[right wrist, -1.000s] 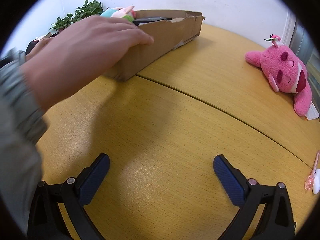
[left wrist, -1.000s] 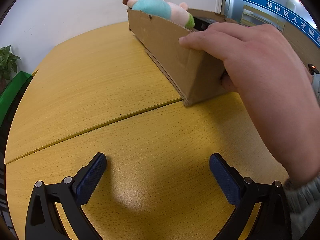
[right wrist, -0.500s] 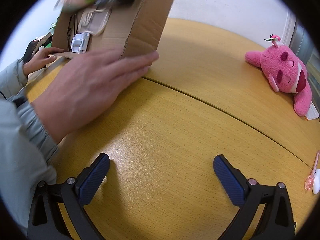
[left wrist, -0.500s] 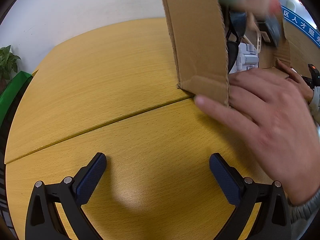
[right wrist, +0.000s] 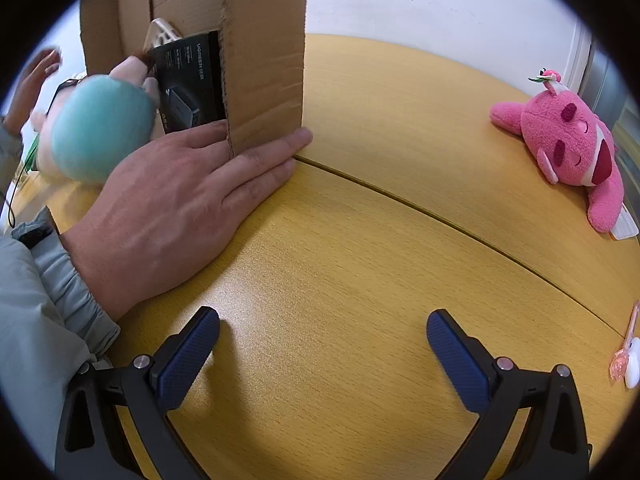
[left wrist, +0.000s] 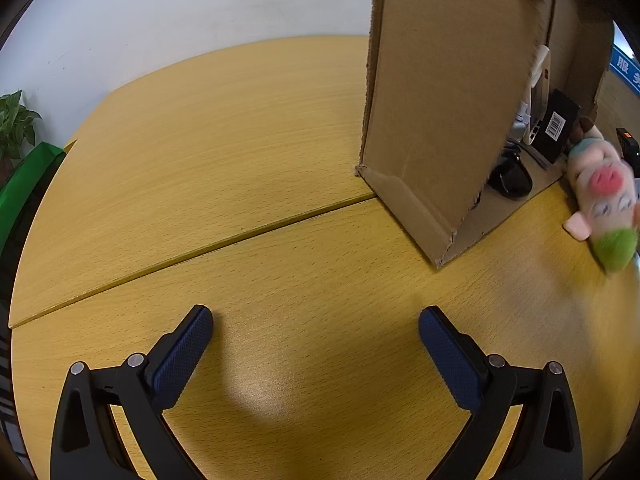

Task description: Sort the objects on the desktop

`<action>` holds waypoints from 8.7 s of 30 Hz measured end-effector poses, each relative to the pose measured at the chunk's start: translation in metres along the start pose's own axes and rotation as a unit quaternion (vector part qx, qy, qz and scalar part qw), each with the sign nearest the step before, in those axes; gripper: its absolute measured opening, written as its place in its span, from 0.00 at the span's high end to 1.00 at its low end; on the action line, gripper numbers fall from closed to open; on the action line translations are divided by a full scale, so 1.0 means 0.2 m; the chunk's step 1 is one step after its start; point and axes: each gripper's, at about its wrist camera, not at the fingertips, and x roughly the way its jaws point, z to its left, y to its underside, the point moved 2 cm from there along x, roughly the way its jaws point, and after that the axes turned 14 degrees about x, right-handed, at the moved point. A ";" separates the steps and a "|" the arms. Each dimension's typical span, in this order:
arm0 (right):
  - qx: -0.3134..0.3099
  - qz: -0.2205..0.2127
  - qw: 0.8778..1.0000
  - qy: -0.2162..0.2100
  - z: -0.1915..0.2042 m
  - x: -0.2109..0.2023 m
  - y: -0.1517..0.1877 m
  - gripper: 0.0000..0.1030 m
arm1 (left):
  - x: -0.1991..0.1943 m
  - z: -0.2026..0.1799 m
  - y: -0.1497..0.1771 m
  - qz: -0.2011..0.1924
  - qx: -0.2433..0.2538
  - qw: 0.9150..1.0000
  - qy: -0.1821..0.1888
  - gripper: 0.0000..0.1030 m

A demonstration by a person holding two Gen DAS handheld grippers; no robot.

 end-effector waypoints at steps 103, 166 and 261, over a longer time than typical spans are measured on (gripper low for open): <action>0.000 0.000 1.000 0.001 0.04 -0.01 0.01 0.00 | -0.03 0.03 -0.05 -0.001 -0.002 1.000 -0.001 0.00; 0.050 -0.009 0.998 0.035 0.04 -0.03 0.04 0.00 | -0.23 -0.40 0.11 0.007 -0.101 0.987 -0.121 0.00; 0.205 0.009 0.959 -0.195 1.26 -0.10 -0.06 0.15 | -0.31 -1.54 -0.32 -0.062 -0.069 0.946 0.310 0.24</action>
